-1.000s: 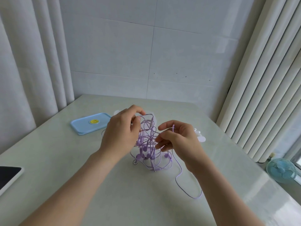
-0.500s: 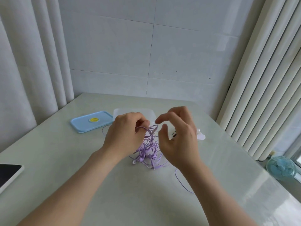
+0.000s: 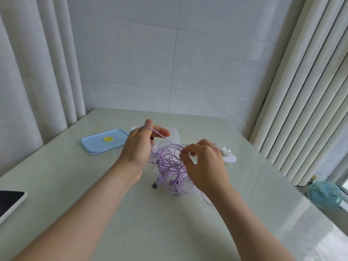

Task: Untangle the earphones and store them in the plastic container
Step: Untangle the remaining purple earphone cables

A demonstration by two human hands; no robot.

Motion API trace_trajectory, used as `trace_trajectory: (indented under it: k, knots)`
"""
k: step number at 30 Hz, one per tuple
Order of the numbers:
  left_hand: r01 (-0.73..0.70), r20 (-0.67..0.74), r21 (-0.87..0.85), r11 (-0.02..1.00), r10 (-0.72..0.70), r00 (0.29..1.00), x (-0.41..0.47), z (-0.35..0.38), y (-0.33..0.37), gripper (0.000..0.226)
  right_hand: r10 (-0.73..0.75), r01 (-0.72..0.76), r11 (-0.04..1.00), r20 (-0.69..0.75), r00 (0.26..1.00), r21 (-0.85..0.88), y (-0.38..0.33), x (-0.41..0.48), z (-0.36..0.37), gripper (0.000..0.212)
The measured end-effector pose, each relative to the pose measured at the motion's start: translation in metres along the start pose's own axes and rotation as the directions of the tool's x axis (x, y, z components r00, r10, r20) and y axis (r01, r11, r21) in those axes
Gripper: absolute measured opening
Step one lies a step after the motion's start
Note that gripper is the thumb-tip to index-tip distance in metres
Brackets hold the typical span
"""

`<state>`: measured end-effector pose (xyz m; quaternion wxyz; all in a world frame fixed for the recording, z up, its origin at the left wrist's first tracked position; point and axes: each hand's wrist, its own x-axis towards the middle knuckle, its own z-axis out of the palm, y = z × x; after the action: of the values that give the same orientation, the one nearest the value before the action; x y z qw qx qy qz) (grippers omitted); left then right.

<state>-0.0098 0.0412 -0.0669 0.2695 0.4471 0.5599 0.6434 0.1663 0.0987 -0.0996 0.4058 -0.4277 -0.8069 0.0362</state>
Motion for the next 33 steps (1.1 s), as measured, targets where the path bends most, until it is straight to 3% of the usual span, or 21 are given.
trace_trajectory:
  k: [2,4,6,7,9,11,13,14,18,21,23,26,30,31,33]
  knots:
    - [0.095,0.034,-0.234,0.968,-0.089,0.995,0.0,-0.002,0.003,0.061,0.018,-0.017,0.999,0.022,1.0,-0.051,0.006,0.001,0.0,0.01]
    - [0.228,0.145,-0.545,0.807,-0.178,0.973,0.0,-0.005,0.011,0.057,0.052,-0.047,0.994,0.057,0.997,-0.096,0.012,0.001,0.001,0.014]
    - [0.275,0.181,-0.648,0.71,-0.207,0.961,-0.001,-0.006,0.016,0.054,0.082,-0.075,0.991,0.06,0.995,-0.115,0.015,0.0,0.0,0.015]
    - [0.274,0.165,-0.649,0.71,-0.219,0.962,0.0,-0.006,0.014,0.051,0.091,-0.085,0.99,0.051,0.995,-0.115,0.016,0.0,0.0,0.015]
    - [0.21,0.102,-0.535,0.818,-0.184,0.978,0.001,-0.004,0.01,0.041,0.095,-0.093,0.993,0.023,0.995,-0.071,0.016,0.002,-0.001,0.014]
    - [0.012,0.054,-0.147,0.989,-0.004,0.999,0.001,-0.005,0.002,0.031,0.1,-0.099,0.994,-0.014,0.995,0.033,0.013,0.003,-0.002,0.015]
    - [-0.204,0.171,0.201,0.958,0.171,0.97,-0.001,-0.005,-0.003,0.037,0.101,-0.096,0.989,-0.039,0.994,0.114,0.008,0.004,-0.003,0.02]
    - [-0.26,0.254,0.261,0.93,0.194,0.948,-0.005,-0.004,-0.004,0.043,0.098,-0.092,0.986,-0.036,0.995,0.138,0.006,0.004,-0.003,0.024]
    - [-0.374,0.373,0.372,0.849,0.232,0.898,-0.01,-0.001,-0.006,0.052,0.094,-0.087,0.977,-0.023,0.995,0.196,0.003,0.003,-0.004,0.04]
    - [-0.42,0.396,0.404,0.812,0.259,0.881,-0.01,-0.002,-0.008,0.016,0.046,-0.035,0.981,-0.053,0.998,0.193,0.004,0.005,-0.004,0.037]
    - [-0.48,0.417,0.424,0.768,0.305,0.856,-0.012,-0.001,-0.009,0.015,-0.03,0.042,0.984,-0.07,0.997,0.172,0.004,0.004,-0.004,0.03]
    - [-0.528,0.387,0.44,0.727,0.376,0.842,-0.012,0.001,-0.009,0.01,-0.119,0.129,0.982,-0.082,0.99,0.135,0.004,0.002,-0.002,0.02]
    - [-0.526,0.291,0.535,0.661,0.441,0.849,-0.007,-0.001,-0.011,0.014,-0.113,0.117,0.987,-0.041,0.993,0.107,0.007,0.002,0.0,0.015]
    - [-0.506,0.259,0.52,0.688,0.438,0.861,-0.007,0.0,-0.01,0.014,-0.089,0.089,0.992,-0.009,0.996,0.09,0.008,0.002,0.001,0.015]
    - [-0.385,0.155,0.271,0.882,0.354,0.922,-0.008,0.003,-0.004,0.012,-0.035,0.033,0.999,0.057,0.998,0.033,0.011,0.001,0.003,0.014]
